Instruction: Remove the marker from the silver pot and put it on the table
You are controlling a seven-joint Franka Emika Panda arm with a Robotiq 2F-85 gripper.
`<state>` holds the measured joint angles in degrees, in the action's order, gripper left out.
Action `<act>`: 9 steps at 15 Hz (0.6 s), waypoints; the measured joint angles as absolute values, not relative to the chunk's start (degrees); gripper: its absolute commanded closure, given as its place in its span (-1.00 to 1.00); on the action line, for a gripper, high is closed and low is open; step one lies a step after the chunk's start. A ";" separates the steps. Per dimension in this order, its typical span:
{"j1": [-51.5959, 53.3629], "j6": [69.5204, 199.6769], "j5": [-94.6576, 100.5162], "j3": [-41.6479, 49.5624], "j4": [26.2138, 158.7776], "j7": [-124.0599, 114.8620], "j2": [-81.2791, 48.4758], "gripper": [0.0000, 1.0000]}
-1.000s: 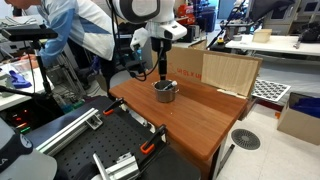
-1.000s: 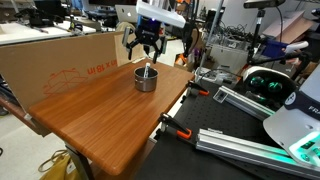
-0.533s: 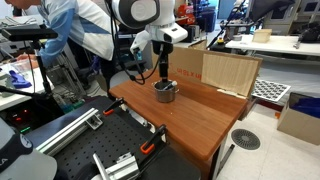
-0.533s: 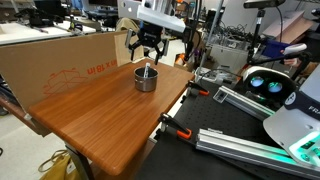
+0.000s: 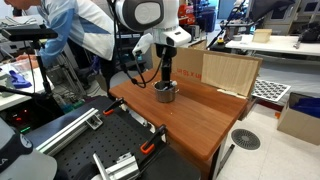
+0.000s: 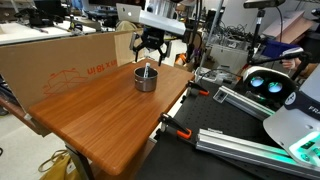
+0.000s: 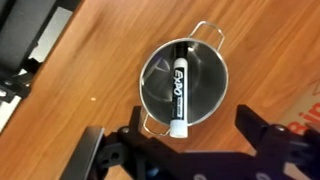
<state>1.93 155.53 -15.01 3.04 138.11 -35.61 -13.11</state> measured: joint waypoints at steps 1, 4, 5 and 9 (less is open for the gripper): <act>1.92 155.53 -15.01 3.20 137.83 -35.74 -13.50 -1.00; 1.92 155.53 -15.01 3.66 136.78 -36.27 -15.02 -1.00; 1.92 155.53 -15.01 3.87 136.36 -36.41 -15.59 -1.00; 1.93 155.53 -15.02 4.18 134.67 -36.63 -17.71 -0.17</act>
<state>1.93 155.53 -15.02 4.18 134.67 -36.63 -17.71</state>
